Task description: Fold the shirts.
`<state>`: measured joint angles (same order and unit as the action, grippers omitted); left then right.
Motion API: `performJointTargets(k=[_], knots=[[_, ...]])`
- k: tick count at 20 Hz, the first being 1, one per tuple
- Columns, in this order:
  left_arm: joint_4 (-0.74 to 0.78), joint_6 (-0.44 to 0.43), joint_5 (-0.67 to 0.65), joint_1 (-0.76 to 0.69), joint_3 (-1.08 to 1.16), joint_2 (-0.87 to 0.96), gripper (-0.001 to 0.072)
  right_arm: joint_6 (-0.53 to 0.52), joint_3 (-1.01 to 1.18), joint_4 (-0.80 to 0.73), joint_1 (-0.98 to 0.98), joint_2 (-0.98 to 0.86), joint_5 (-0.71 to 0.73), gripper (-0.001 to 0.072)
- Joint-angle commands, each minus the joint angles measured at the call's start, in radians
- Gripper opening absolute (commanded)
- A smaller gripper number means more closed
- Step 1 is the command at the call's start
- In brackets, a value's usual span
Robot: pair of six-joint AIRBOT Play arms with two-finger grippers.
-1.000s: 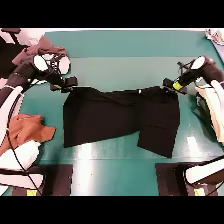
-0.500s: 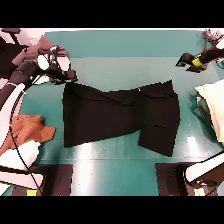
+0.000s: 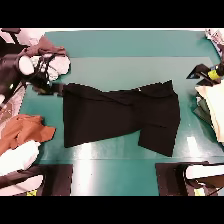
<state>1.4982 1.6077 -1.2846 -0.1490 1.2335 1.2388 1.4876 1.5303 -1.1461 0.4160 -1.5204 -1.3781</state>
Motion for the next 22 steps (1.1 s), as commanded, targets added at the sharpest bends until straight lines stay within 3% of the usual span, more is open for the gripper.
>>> performJointTargets(k=[1,4,7,12,18,22], knots=[[-0.042,-0.059,-0.045,0.000,-0.262,-0.214,0.0716,-0.077,-0.242,0.090,0.072,0.127,0.050,0.0644],[-0.106,-0.103,-0.054,0.000,-0.441,-0.324,0.0716,-0.121,-0.396,0.084,0.086,0.188,0.068,0.0619],[-0.237,-0.153,0.043,0.000,-0.576,-0.343,0.0598,-0.140,-0.511,0.074,0.086,0.237,0.090,0.0620],[-0.306,-0.205,0.103,0.000,-0.730,-0.342,0.0599,-0.180,-0.629,0.072,0.086,0.314,0.131,0.0620],[-0.292,-0.237,0.166,0.000,-0.761,-0.341,0.0599,-0.188,-0.660,0.047,0.086,0.320,0.111,0.0621],[-0.403,-0.256,0.217,0.000,-0.786,-0.325,0.0596,-0.188,-0.660,0.047,0.086,0.320,0.111,0.0621]])
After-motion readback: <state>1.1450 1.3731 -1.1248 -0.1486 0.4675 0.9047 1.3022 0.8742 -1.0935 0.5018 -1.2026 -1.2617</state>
